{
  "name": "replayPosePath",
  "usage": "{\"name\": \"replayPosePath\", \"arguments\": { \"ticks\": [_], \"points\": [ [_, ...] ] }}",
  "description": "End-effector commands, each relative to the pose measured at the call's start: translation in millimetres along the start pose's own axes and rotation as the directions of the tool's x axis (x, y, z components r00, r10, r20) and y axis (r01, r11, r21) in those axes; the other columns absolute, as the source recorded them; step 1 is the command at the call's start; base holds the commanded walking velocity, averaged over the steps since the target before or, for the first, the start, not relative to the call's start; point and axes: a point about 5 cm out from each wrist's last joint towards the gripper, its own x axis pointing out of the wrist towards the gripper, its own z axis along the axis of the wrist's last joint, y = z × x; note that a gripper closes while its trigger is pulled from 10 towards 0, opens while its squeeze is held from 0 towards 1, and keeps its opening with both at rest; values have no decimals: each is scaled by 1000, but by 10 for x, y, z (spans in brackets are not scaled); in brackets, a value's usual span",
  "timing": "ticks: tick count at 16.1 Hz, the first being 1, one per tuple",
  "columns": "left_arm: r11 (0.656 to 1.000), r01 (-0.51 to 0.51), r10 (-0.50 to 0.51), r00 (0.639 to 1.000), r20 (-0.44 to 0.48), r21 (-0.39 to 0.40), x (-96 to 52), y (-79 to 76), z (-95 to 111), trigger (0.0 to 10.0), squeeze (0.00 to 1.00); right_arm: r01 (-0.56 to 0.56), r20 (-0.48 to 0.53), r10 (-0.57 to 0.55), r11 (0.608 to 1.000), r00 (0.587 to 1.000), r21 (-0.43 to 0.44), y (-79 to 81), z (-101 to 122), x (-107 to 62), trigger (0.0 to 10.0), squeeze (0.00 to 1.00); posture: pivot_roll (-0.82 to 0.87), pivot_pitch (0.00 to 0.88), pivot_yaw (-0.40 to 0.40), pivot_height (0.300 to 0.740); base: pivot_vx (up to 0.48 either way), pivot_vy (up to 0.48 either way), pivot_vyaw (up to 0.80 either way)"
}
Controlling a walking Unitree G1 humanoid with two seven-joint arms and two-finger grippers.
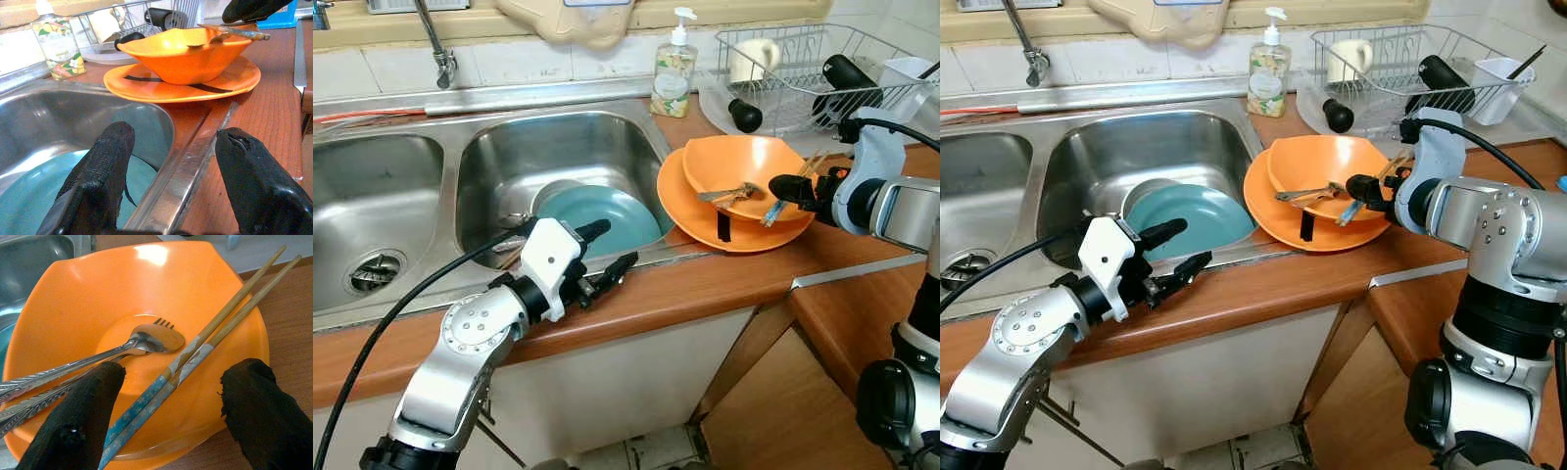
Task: Kitchen organization
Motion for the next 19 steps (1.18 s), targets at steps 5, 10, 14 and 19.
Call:
{"name": "replayPosePath", "arguments": {
  "ticks": [5, 10, 14, 19],
  "points": [
    [1000, 20, -20, 1000, -1, 8, 9, -23, 26, 10000, 0, -4, -47, 5, 1000, 999, 30, -30, -94, 49, 1294, 0, -24, 0, -16, 740, 0, 0, 0],
    [1000, 22, -22, 1000, -4, 8, 9, -27, 25, 10000, 0, -6, -61, 9, 999, 998, 43, -45, -120, 100, 1255, 0, -22, 0, -18, 740, 0, 0, 0],
    [1000, 18, -18, 1000, -4, 10, 6, -20, 25, 10000, 0, -16, -61, 20, 998, 998, 60, -48, -112, 134, 1255, 0, -21, 0, -21, 740, 0, 0, 0],
    [1000, 12, -12, 1000, -5, 14, 1, -9, 26, 10000, 0, -20, -46, 24, 997, 999, 77, -63, -60, 171, 1529, 0, -19, 0, -23, 740, 0, 0, 0]
  ]
}}
